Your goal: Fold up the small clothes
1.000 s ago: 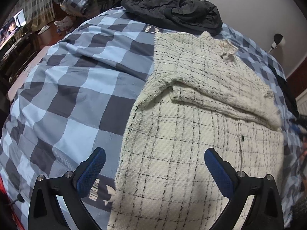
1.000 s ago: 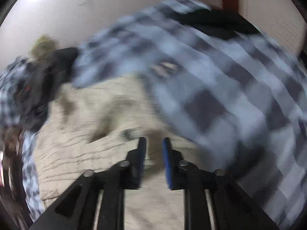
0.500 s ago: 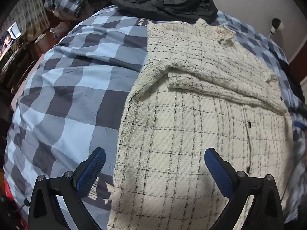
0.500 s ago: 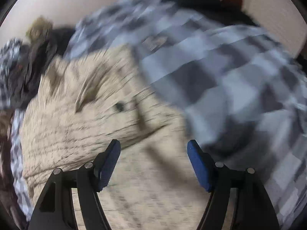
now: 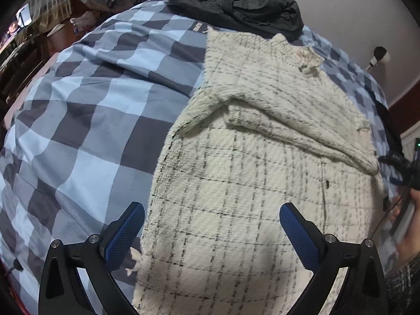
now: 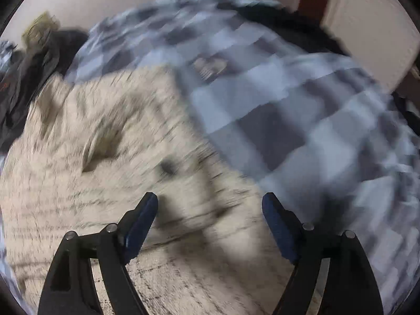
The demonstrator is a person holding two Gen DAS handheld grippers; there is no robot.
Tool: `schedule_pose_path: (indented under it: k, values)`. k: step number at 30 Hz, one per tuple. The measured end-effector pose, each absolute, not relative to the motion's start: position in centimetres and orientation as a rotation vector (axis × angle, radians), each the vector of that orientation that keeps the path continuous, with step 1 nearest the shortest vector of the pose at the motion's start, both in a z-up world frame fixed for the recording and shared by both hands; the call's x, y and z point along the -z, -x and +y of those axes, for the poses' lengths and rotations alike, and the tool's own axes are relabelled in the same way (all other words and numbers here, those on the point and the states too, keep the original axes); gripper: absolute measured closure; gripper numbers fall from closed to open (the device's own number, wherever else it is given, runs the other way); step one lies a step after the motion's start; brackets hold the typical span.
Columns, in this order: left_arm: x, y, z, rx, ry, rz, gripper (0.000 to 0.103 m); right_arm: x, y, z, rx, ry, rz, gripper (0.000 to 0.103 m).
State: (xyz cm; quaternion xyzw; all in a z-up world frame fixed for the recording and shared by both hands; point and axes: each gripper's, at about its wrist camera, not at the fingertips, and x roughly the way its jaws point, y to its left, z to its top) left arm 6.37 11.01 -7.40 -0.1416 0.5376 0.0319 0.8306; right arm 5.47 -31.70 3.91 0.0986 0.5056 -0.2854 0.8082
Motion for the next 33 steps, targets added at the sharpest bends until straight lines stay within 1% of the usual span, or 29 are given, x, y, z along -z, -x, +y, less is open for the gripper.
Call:
schedule_pose_path:
  k: [3,4,5,9,13,14,15,19,20,21,22,23,24,29,31,33]
  values:
    - [7.1,-6.2,10.6,-0.063,0.286,1.132,0.0,-8.4,-5.3,-31.6,0.629,-0.246,0.894,0.023]
    - [7.1,-6.2,10.5,-0.06,0.287,1.133,0.0,-9.0,-5.5,-31.4,0.594,-0.285,0.851,0.023]
    - [7.1,-6.2,10.5,-0.059,0.288,1.135,0.0,-9.3,-6.4,-31.2,0.545,-0.326,0.846,0.023]
    - [7.2,-6.1,10.8,-0.073,0.285,1.138,0.0,-5.7,-13.5,-29.8,0.435,-0.344,1.105,0.024]
    - [7.5,-6.1,11.4,-0.086,0.31,1.139,0.0,-3.5,-16.9,-29.6,0.435,-0.405,1.153,0.026]
    - [7.6,-6.2,11.5,-0.085,0.324,1.142,0.0,-3.1,-17.2,-29.4,0.451,-0.406,1.178,0.031]
    - [7.7,-6.3,11.5,-0.081,0.333,1.146,0.0,-2.6,-17.8,-29.2,0.481,-0.407,1.21,0.039]
    - [7.8,-6.6,10.8,-0.056,0.316,1.157,0.0,-0.7,-19.8,-29.3,0.522,-0.435,1.34,0.043]
    - [7.8,-6.7,10.5,-0.054,0.296,1.156,0.0,-0.5,-20.1,-29.4,0.538,-0.433,1.358,0.054]
    - [7.8,-6.7,10.4,-0.055,0.284,1.157,0.0,-0.5,-20.1,-29.5,0.546,-0.437,1.356,0.078]
    - [7.7,-6.6,10.4,-0.056,0.281,1.157,0.0,-0.9,-20.0,-29.6,0.52,-0.45,1.335,0.089]
    - [7.7,-6.5,10.4,-0.054,0.286,1.157,0.0,-1.4,-19.9,-29.7,0.512,-0.453,1.312,0.093]
    - [7.7,-6.5,10.5,-0.053,0.294,1.156,0.0,-2.4,-19.6,-29.7,0.509,-0.448,1.254,0.095]
    - [7.6,-6.3,10.8,-0.056,0.309,1.151,0.0,-6.2,-17.1,-28.3,0.377,-0.386,1.032,0.096]
    - [7.5,-6.2,10.8,-0.059,0.305,1.149,0.0,-5.3,-16.6,-28.7,0.377,-0.38,1.052,0.09]
    - [7.4,-6.1,10.9,-0.063,0.309,1.147,0.0,-2.3,-17.1,-30.1,0.417,-0.357,1.219,0.061]
